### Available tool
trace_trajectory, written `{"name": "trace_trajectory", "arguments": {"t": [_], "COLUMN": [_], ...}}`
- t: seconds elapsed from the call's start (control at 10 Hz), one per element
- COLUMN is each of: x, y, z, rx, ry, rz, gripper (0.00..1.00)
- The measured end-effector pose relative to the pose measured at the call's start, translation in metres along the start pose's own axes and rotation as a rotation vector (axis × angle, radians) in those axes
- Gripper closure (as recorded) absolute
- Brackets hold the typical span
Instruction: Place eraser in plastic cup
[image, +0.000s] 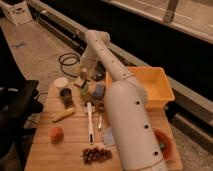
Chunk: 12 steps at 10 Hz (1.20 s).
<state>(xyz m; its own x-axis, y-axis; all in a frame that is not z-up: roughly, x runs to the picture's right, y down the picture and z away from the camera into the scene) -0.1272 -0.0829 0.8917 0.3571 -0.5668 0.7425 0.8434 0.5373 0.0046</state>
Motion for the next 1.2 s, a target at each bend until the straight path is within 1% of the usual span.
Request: {"name": "trace_trajectory", "arguments": {"t": [0.2, 0.6, 1.1, 1.2], "x": [-0.003, -0.007, -0.001, 0.001], "y": [0.0, -0.003, -0.003, -0.001], "z": [0.006, 0.019, 0.026, 0.028], "rx": [-0.016, -0.034, -0.056, -0.062], "ry": [-0.017, -0.037, -0.046, -0.049], "rz": [-0.01, -0.03, -0.029, -0.026], "gripper": [1.0, 1.0, 1.0, 0.98]}}
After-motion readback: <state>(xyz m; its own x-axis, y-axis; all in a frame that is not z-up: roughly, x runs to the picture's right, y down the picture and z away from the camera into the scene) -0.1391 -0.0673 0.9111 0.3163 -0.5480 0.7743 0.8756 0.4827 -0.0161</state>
